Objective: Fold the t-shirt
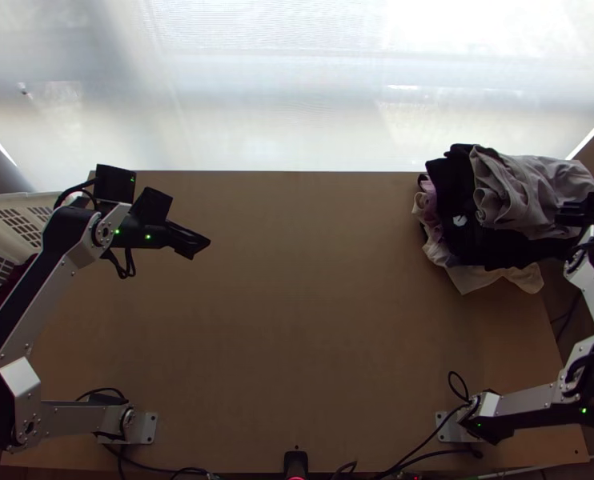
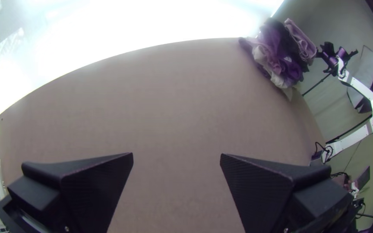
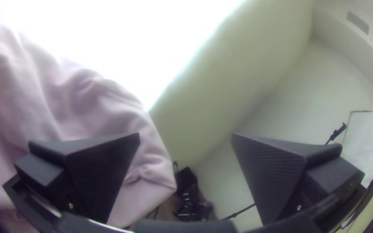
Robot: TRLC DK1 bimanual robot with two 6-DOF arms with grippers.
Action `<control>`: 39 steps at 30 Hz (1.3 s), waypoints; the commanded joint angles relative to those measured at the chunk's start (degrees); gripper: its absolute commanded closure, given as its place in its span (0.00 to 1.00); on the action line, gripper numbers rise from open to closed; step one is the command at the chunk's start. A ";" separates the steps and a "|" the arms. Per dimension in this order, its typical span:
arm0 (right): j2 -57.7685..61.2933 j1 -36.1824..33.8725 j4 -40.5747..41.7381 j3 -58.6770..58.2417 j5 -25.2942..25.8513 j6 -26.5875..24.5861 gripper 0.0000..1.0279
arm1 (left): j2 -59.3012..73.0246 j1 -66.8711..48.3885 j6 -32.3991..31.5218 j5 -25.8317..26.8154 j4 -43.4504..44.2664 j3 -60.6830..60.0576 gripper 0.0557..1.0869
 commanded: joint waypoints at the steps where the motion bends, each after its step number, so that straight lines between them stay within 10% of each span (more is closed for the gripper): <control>1: -9.84 0.37 -2.44 -0.35 -0.42 0.48 0.04 | -0.80 0.19 0.33 -0.26 -0.32 -0.17 0.05; 7: -14.50 0.37 -5.16 1.59 -0.77 4.52 0.06 | -1.94 0.01 0.24 -0.26 -0.41 -1.13 0.05; 20: 2.81 13.29 -12.72 16.70 -7.62 29.92 0.98 | -6.08 1.59 0.95 -2.55 -1.28 -6.93 0.05; 28: 8.79 12.15 -13.69 13.80 -12.02 39.94 0.97 | -9.24 3.53 1.39 -3.69 -1.55 -10.36 0.05; 39: 13.18 15.84 -12.28 8.53 -13.69 39.50 0.97 | -12.23 6.60 2.35 -5.10 -1.37 -13.97 0.05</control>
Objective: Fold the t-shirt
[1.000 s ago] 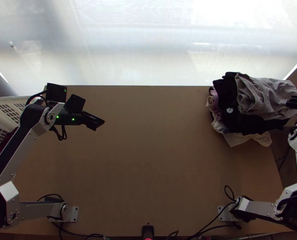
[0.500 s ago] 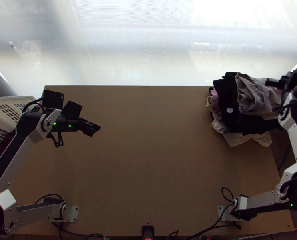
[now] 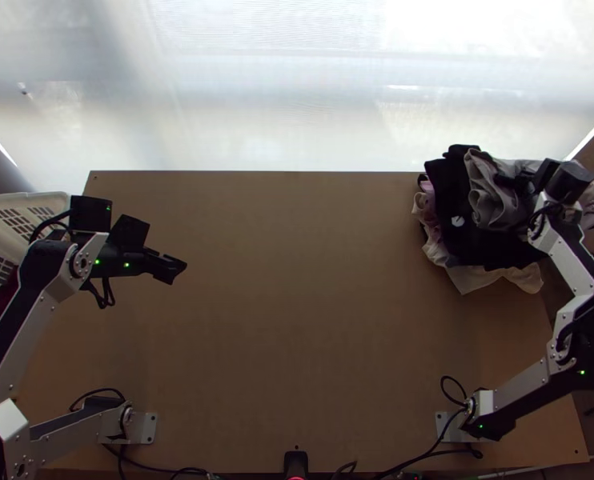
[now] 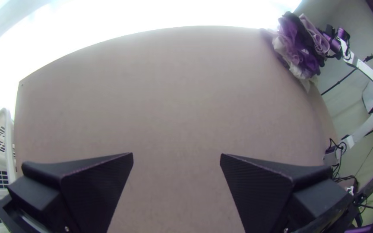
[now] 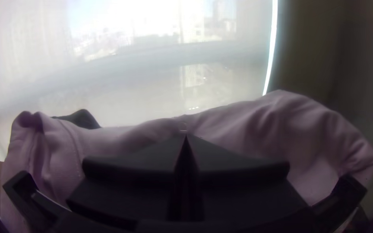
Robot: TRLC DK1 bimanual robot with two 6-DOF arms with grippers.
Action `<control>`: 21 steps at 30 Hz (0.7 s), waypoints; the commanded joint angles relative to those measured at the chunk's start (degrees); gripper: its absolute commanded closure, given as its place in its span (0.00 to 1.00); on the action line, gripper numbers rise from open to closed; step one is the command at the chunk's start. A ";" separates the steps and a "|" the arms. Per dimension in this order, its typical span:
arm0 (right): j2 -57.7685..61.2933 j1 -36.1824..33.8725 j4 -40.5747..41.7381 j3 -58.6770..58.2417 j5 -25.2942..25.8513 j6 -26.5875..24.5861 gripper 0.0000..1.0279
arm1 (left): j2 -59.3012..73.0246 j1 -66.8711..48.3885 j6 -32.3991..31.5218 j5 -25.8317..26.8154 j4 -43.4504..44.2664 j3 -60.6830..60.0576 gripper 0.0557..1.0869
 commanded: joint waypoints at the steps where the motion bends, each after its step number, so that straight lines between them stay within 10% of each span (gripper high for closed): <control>1: 3.09 2.34 0.00 -3.12 -1.21 0.13 0.97 | -1.82 1.38 0.52 -0.77 0.20 -2.47 0.05; 13: 6.25 4.36 4.40 -10.24 -1.21 -4.00 0.96 | -4.20 2.87 1.66 -1.12 0.64 -5.81 0.05; 18: 5.37 4.53 4.40 -11.47 -1.21 -5.05 0.21 | -4.64 2.87 1.92 -1.12 0.64 -5.72 0.05; 21: 4.06 4.62 3.70 -11.30 -1.30 -5.58 0.04 | -4.73 2.96 2.10 -1.12 0.73 -5.55 0.05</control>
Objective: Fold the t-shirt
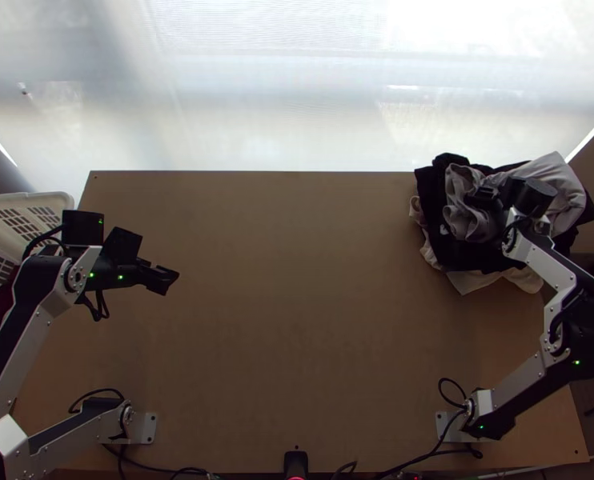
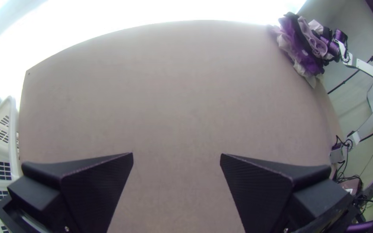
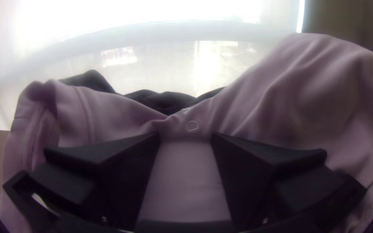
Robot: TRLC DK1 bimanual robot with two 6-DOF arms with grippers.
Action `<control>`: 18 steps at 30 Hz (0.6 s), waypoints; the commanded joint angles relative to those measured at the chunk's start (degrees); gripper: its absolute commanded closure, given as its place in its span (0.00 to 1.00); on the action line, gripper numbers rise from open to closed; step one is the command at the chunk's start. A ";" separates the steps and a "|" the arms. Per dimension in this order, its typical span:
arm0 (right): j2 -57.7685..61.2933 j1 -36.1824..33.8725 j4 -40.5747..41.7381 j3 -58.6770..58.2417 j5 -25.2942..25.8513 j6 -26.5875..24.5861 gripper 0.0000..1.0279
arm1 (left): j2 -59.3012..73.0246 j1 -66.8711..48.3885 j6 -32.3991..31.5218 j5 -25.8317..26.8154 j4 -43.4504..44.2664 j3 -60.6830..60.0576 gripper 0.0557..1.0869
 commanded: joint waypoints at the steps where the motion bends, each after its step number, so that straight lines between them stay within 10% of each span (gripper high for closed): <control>1: -1.72 0.34 -1.22 -1.40 0.17 -1.25 0.04 | -0.55 0.34 0.31 -0.05 0.07 0.01 0.05; 18: -20.96 0.34 -18.10 9.24 -2.38 -2.04 0.04 | 0.33 0.95 0.13 0.04 0.07 3.70 0.05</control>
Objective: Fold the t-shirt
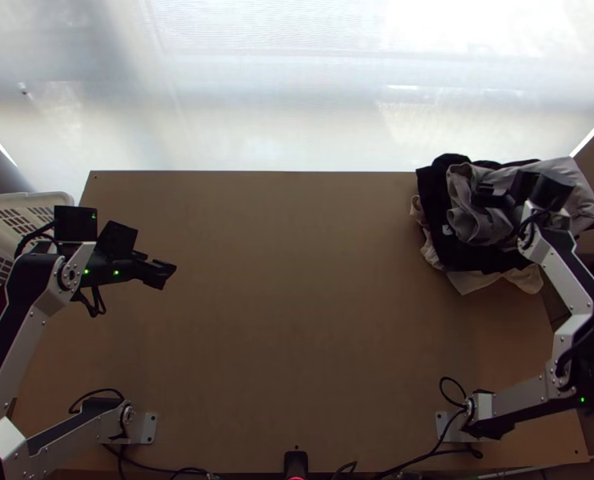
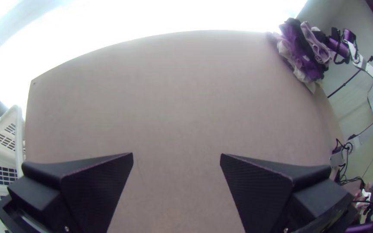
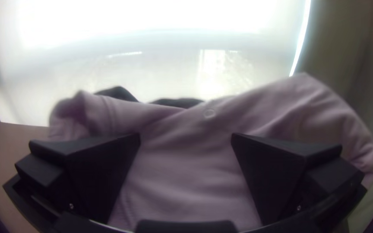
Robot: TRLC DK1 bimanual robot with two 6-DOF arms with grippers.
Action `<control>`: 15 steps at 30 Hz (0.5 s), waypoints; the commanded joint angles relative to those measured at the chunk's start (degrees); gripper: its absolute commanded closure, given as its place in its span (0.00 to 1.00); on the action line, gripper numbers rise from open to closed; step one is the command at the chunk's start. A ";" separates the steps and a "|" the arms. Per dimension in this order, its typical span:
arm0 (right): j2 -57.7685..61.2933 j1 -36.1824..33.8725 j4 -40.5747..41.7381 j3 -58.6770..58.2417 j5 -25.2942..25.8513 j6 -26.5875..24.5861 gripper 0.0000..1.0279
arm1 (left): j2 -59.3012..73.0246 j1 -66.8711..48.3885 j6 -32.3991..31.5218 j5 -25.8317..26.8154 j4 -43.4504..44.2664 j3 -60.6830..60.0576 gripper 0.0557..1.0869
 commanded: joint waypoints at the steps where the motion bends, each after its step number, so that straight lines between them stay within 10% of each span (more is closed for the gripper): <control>1: -9.28 0.36 -5.75 5.62 -0.85 -0.38 0.04 | 0.57 0.58 -0.09 0.04 0.07 1.25 0.05; 8: -19.38 0.97 -9.97 6.58 -0.50 -4.43 0.04 | -0.57 -0.30 -0.79 0.12 0.07 1.34 0.05; 15: -39.86 6.07 3.56 -11.79 12.16 -12.95 0.04 | -11.12 -2.76 -1.76 -4.45 11.59 -3.23 0.05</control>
